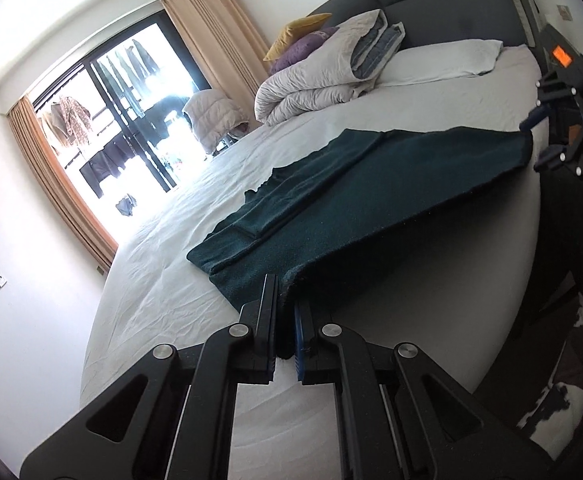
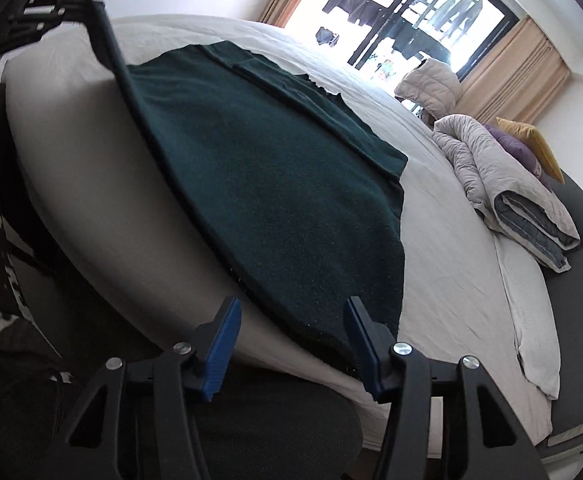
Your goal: Fold small clothes
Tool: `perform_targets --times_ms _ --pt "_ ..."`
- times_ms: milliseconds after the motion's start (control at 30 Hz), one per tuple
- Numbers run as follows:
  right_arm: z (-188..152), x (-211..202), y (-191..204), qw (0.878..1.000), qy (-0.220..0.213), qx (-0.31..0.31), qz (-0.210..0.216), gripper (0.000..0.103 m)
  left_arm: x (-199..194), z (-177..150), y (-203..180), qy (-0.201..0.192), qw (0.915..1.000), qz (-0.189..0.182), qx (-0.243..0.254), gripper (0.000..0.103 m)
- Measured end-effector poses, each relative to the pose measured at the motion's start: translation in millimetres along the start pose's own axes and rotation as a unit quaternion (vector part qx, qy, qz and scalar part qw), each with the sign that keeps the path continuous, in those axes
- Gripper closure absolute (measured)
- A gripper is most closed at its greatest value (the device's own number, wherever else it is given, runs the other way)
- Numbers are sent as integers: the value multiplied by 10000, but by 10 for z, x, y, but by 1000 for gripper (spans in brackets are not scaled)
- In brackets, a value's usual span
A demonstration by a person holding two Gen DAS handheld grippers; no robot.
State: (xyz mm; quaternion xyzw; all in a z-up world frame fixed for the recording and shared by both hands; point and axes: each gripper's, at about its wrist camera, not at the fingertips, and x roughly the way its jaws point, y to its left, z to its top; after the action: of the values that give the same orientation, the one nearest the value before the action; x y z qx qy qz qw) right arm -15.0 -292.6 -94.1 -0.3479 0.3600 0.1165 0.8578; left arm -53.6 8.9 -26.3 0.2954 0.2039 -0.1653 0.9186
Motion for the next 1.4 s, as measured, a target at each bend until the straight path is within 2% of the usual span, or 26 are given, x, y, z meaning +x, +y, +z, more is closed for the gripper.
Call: perform_targets --times_ms 100,267,400,467,733,900,1067,1233,1400 --pt "-15 107 35 9997 32 -214 -64 48 -48 80 77 -73 9998 -14 -180 97" --pt "-54 321 -36 9986 227 -346 -317 68 -126 138 54 -199 9997 46 -97 97" --pt "-168 423 -226 9976 438 -231 -477 73 -144 107 53 -170 9998 41 -130 97" --pt "-246 454 -319 9971 519 -174 -528 81 -155 77 46 -135 9998 33 -146 97" --pt "-358 466 -481 9955 628 -119 -700 98 -167 -61 -22 -19 9999 -3 -166 97" --pt "-284 438 -556 9949 499 -108 -867 99 -183 -133 4 45 9996 -7 -287 97" --pt "-77 300 -742 9951 155 38 -977 99 -189 -71 175 -1 9975 -20 -700 97" --pt "268 292 -1003 9946 -161 207 -1008 99 -55 114 496 -78 9932 19 -1164 97" --pt "705 541 -1239 9933 -293 139 -1106 99 312 335 999 51 9846 124 -1745 97"
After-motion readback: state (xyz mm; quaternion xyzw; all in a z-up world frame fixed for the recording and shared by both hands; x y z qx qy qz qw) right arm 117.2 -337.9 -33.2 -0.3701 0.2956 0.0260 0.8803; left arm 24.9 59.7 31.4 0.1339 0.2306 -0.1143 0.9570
